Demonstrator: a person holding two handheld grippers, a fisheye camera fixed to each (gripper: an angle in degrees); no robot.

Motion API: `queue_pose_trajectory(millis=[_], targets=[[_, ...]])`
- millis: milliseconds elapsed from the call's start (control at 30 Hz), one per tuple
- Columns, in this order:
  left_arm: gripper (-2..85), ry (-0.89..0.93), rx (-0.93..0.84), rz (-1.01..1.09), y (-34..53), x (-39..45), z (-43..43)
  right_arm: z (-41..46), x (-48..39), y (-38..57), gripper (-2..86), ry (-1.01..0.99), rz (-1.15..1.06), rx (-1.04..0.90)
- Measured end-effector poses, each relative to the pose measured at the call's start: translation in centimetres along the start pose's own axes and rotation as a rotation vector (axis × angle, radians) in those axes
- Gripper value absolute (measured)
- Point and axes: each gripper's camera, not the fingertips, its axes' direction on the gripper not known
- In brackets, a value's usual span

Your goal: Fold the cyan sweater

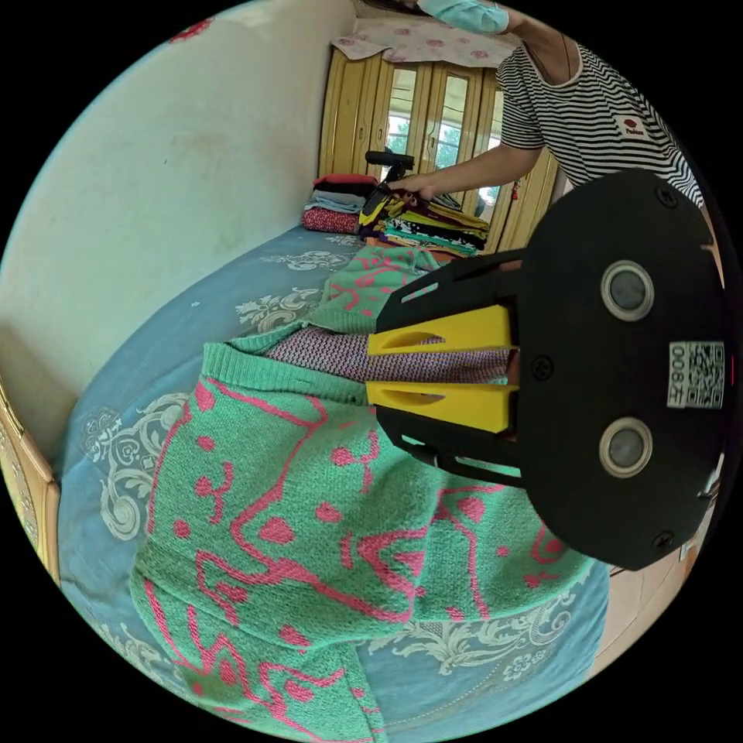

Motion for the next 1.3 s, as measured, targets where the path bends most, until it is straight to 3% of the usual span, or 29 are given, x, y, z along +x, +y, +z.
queue_pose_trajectory(millis=[200, 300, 367, 567, 733, 833, 1000, 1167, 1300], targets=[[7.3, 0.102, -0.046, 0.065, -3.8, 1.8, 8.1, 6.4, -5.0, -1.4, 10.1, -0.113, -0.183, -0.149], [7.2, 0.124, -0.115, 0.069, -4.8, 2.8, 13.4, 11.2, -5.8, -1.8, 9.0, -0.166, -0.176, -0.253], [6.1, 0.047, -0.167, 0.071, -5.0, 3.2, 16.9, 13.2, -5.5, -2.1, 7.1, -0.192, -0.140, -0.278], [0.9, 0.069, -0.174, 0.059, -4.9, 2.7, 19.8, 13.3, -3.6, -2.7, 2.2, -0.252, -0.131, -0.269], [0.3, 0.166, -0.062, 0.103, -5.9, 4.4, 18.5, 8.6, -1.9, -4.3, 1.3, -0.319, -0.110, -0.117], [0.3, 0.200, 0.041, 0.143, -8.3, 6.1, 17.5, 8.4, -1.6, -6.7, 1.0, -0.346, -0.127, -0.150], [0.8, 0.159, 0.057, 0.192, -10.1, 7.8, 18.3, 7.2, 0.7, -7.7, 1.1, -0.246, -0.121, -0.156], [2.2, 0.077, -0.144, 0.268, -5.5, 8.6, 24.3, 5.2, 6.8, -4.1, 6.2, 0.018, -0.108, -0.221], [2.1, 0.080, -0.179, 0.209, -3.1, 7.4, 27.3, 7.7, 9.6, -2.1, 7.4, 0.034, -0.051, -0.318]])
